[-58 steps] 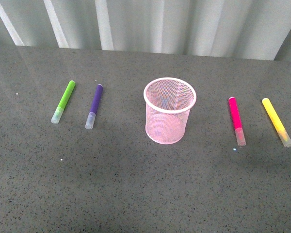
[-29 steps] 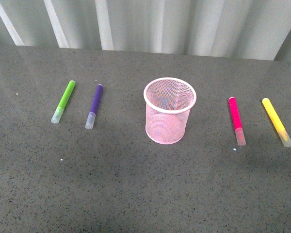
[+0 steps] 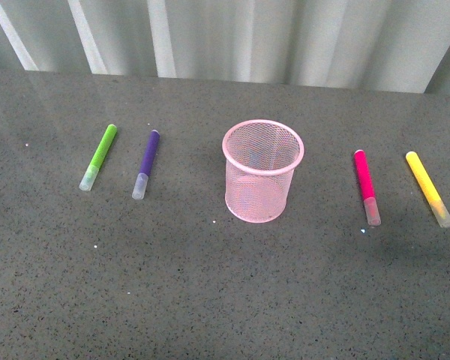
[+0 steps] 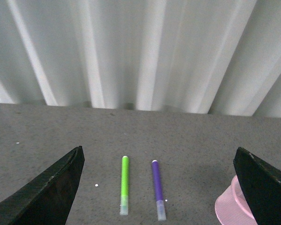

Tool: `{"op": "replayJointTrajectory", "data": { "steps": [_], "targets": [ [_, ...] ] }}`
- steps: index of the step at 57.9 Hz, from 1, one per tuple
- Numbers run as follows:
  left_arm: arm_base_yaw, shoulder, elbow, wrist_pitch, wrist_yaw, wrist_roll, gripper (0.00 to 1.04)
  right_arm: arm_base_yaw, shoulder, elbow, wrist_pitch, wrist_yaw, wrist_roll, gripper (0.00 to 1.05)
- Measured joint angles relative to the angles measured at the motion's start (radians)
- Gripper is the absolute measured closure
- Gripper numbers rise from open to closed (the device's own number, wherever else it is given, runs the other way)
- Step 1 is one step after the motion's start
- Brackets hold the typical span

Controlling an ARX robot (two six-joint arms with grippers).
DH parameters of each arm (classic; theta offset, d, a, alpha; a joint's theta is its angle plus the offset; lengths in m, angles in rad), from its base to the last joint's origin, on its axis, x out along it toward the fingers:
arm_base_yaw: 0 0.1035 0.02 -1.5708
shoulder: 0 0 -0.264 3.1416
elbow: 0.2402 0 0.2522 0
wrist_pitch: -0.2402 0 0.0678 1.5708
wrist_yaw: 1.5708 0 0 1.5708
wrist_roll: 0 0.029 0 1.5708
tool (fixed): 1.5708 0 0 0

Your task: Insert purple and pink pens into pink cup

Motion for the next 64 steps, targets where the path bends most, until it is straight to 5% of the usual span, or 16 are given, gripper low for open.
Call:
{"op": "replayJointTrajectory", "data": {
  "steps": [19,64],
  "targets": [
    [-0.029,0.702,0.497,-0.232,0.018,0.049,0.07,0.000,0.000,0.000,0.000,0.000,0.000,0.07],
    [-0.082,1.109,0.718,-0.345,-0.009,0.000,0.07,0.000,0.000,0.000,0.000,0.000,0.000,0.07]
  ]
}}
